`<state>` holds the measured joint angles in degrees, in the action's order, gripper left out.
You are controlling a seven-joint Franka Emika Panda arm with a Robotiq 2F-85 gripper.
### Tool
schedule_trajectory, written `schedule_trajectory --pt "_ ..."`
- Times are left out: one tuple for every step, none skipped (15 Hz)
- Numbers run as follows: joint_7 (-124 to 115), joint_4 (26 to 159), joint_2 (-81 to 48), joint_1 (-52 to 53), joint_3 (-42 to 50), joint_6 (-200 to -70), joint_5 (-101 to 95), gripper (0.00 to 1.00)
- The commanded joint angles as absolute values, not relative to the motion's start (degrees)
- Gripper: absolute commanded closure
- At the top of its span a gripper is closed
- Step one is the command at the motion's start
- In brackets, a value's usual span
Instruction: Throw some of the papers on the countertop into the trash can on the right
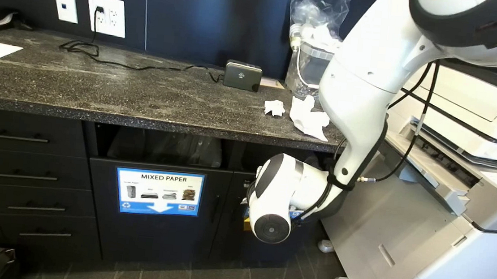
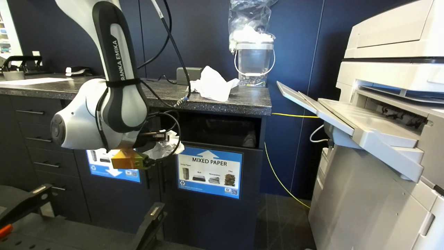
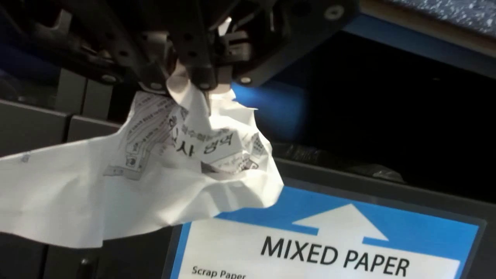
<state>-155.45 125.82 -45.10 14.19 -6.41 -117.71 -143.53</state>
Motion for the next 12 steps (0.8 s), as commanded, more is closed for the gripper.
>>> schedule_trajectory --pt "-158.66 129.77 -43.16 5.69 -13.9 -107.85 -144.7 0.96" --pt "-157.56 130.18 -43.02 1.34 -18.04 -105.23 -144.67 0.96" --pt "-157.26 130.07 -43.07 -0.13 -19.31 -104.15 -144.64 0.96" --pt "-157.73 129.66 -42.93 -0.91 -19.64 -104.33 -144.56 0.96" --pt "-157.88 129.5 -42.32 -2.14 -20.47 -105.01 -144.51 0.96" --pt "-157.71 128.68 -41.88 -2.41 -20.3 -106.76 -144.48 0.96" --pt "-157.7 127.75 -41.62 -2.52 -19.9 -108.16 -144.47 0.96" --pt "-157.62 127.33 -40.93 -2.67 -19.77 -109.32 -144.47 0.96" --pt "-157.52 126.26 -40.43 -2.23 -18.98 -111.31 -144.24 0.96" --pt "-157.52 125.04 -40.47 -1.99 -18.42 -112.77 -144.26 0.96" --pt "-157.52 124.0 -40.06 -1.8 -18.04 -114.72 -144.22 0.96" --pt "-157.51 122.75 -40.06 -1.81 -17.76 -116.48 -144.32 0.96"
